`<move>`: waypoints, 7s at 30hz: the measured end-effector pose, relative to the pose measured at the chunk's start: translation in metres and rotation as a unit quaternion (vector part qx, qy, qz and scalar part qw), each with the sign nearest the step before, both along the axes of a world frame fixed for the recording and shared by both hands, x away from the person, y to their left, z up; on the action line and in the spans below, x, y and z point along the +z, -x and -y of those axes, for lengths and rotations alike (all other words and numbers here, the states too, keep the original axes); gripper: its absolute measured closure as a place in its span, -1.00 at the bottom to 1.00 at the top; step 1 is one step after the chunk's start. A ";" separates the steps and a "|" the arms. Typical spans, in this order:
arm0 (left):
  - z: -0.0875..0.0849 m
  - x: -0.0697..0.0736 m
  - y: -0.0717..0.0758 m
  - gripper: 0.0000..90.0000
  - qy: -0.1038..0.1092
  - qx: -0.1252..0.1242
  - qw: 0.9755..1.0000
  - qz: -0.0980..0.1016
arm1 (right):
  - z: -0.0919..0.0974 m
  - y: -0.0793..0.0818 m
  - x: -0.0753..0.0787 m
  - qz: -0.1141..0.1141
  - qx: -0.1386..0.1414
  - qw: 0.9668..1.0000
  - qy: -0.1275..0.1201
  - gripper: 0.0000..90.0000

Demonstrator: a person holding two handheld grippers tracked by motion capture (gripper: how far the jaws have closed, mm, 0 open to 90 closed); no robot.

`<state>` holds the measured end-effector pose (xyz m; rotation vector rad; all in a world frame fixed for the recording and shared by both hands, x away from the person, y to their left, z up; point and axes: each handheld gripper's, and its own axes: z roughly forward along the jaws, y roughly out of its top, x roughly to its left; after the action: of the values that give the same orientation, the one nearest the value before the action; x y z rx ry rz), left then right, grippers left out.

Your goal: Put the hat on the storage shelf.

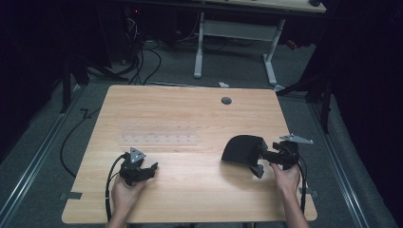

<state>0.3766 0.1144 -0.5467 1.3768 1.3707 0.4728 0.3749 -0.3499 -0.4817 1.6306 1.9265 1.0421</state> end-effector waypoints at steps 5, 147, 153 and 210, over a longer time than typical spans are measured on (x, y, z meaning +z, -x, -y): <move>0.000 0.000 0.000 -0.28 0.000 0.000 1.000 0.000 | 0.000 -0.007 -0.005 -0.004 0.001 1.000 -0.012 -0.45; 0.045 0.057 0.062 -0.42 0.044 -0.181 0.980 0.070 | -0.052 0.059 0.044 0.057 0.151 0.969 -0.187 0.91; 0.054 0.062 0.068 -0.42 0.039 -0.203 0.975 0.079 | -0.061 0.059 0.044 0.052 0.162 0.966 -0.196 0.91; 0.069 0.077 0.085 0.55 0.002 -0.260 0.960 0.106 | -0.136 0.045 0.061 0.026 0.260 0.942 -0.210 0.90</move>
<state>0.2912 0.0450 -0.4698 1.5641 0.7923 0.2526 0.3299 -0.2136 -0.4202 1.2791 2.2731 1.7859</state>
